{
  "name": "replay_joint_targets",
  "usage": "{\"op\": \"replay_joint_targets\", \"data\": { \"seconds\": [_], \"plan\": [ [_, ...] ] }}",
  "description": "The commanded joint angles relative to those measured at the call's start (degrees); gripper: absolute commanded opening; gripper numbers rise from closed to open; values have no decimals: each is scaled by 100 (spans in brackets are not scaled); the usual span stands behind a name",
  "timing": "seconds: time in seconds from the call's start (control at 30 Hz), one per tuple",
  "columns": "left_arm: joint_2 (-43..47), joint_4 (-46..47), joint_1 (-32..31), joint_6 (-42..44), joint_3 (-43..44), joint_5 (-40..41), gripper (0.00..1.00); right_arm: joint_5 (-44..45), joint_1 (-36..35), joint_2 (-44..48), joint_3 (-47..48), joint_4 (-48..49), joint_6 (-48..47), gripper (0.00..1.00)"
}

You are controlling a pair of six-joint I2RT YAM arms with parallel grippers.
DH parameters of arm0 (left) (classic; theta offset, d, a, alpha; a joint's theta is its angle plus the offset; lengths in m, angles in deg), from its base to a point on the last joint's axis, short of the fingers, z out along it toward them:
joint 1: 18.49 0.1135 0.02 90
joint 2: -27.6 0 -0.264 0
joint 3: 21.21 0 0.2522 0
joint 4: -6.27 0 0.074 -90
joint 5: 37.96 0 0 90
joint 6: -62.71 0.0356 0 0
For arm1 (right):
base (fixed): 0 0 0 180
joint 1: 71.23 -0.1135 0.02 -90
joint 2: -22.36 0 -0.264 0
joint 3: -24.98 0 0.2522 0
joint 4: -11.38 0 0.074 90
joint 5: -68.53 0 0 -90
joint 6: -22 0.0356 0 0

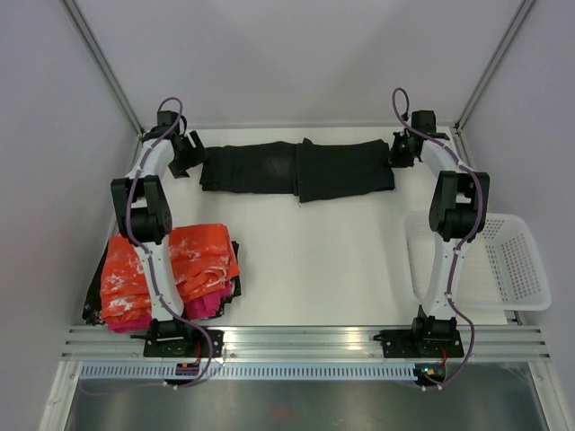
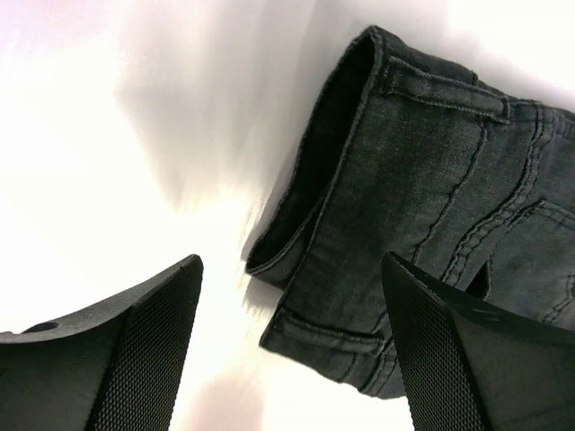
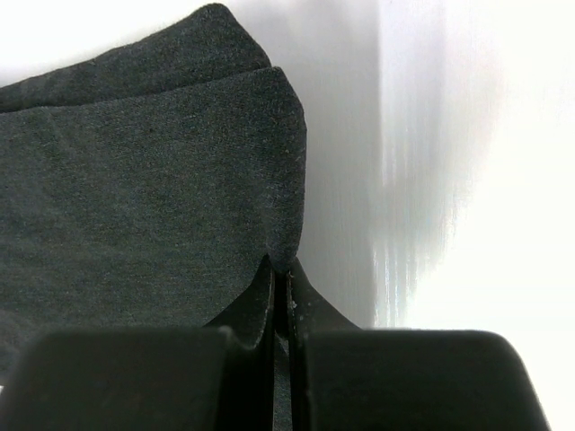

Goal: Fold and stack the trousers
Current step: Fold the trousers

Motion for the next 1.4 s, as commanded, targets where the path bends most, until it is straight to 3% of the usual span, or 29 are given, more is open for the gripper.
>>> {"op": "replay_joint_targets", "data": {
  "seconds": [0.0, 0.13, 0.23, 0.33, 0.53, 0.77, 0.9, 1.03, 1.1, 1.37],
  "plan": [
    [-240, 232, -126, 301, 107, 1, 84, -50, 3, -31, 273, -71, -59, 0],
    [-460, 232, -64, 310, 159, -236, 78, 72, 12, 75, 447, -185, -94, 0],
    [-521, 310, -64, 310, 125, -596, 64, 161, 64, 136, 850, -536, -112, 0],
    [-600, 407, -99, 179, 89, -1061, 32, 214, 152, 198, 1342, -834, -147, 0],
    [-741, 372, -486, 126, 72, -1423, 12, 257, 258, 435, 2056, -1336, -366, 0],
    [-329, 337, -1241, 151, -209, -1642, 7, 521, 293, 752, 2645, -1899, -227, 0],
    [-135, 153, -1706, 362, -166, -1924, 6, 241, 293, 848, 2944, -1961, 256, 0],
    [49, -14, -1831, 547, -200, -1818, 5, -628, 136, 1024, 2734, -1251, 1222, 0],
    [137, -58, -1831, 582, -280, -1941, 5, -639, -57, 1015, 2794, -1083, 1355, 0],
    [270, 38, -1822, 618, -675, -1943, 5, -1658, -1384, 541, 3023, 736, 2919, 0]
  ]
}}
